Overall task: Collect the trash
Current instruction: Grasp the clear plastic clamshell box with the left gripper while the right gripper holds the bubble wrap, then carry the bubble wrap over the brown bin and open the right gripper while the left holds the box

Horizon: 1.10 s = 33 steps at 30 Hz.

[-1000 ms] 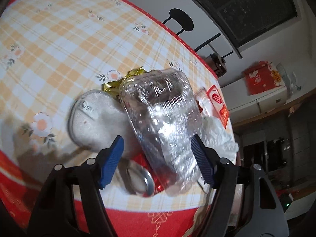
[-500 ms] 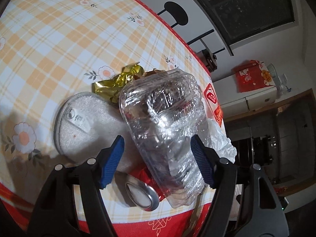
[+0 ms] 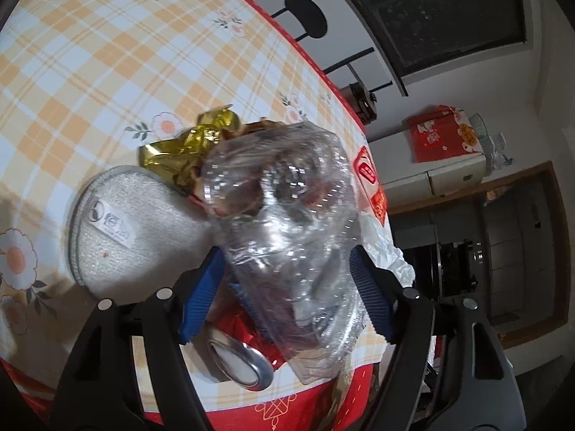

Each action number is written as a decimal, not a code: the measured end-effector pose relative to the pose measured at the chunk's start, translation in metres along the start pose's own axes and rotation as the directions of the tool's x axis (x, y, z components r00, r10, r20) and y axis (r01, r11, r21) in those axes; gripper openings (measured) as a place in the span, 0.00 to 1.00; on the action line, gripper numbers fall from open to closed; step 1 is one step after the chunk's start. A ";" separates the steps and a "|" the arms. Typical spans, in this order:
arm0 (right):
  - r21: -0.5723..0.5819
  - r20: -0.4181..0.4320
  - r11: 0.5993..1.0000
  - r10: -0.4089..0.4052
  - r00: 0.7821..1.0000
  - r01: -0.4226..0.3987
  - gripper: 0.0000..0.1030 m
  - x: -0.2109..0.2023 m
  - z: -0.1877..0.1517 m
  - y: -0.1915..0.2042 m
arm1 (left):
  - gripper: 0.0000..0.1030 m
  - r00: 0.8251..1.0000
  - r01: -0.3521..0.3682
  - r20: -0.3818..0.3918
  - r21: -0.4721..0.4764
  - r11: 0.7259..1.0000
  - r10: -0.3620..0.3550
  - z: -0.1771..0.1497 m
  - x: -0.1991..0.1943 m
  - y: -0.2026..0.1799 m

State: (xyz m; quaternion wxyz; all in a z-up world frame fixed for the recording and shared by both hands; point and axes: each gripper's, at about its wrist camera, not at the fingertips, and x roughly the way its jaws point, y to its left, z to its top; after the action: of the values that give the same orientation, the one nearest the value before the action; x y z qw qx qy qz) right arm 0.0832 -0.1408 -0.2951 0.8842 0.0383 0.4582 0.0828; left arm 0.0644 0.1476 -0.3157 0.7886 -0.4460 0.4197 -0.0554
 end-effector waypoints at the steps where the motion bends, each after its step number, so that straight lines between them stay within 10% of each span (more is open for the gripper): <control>1: 0.002 0.000 1.000 -0.001 1.000 0.001 0.32 0.000 0.000 0.000 | 0.69 1.000 -0.004 -0.003 0.010 1.000 0.004 0.000 0.001 -0.002; 15: 0.029 0.010 1.000 0.002 1.000 -0.003 0.32 -0.003 -0.001 -0.006 | 0.42 0.998 -0.065 -0.007 0.183 0.981 0.068 -0.015 -0.025 -0.040; 33: 0.062 0.060 0.998 0.003 0.998 -0.007 0.32 -0.017 -0.007 -0.014 | 0.19 0.990 0.137 -0.034 0.412 0.901 -0.136 -0.041 -0.053 -0.109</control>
State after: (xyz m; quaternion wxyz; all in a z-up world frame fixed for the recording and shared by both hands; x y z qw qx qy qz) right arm 0.0697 -0.1573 -0.2873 0.8958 0.0691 0.4336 0.0696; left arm 0.0327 0.0800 -0.2114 0.8584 -0.2971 0.3678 -0.1990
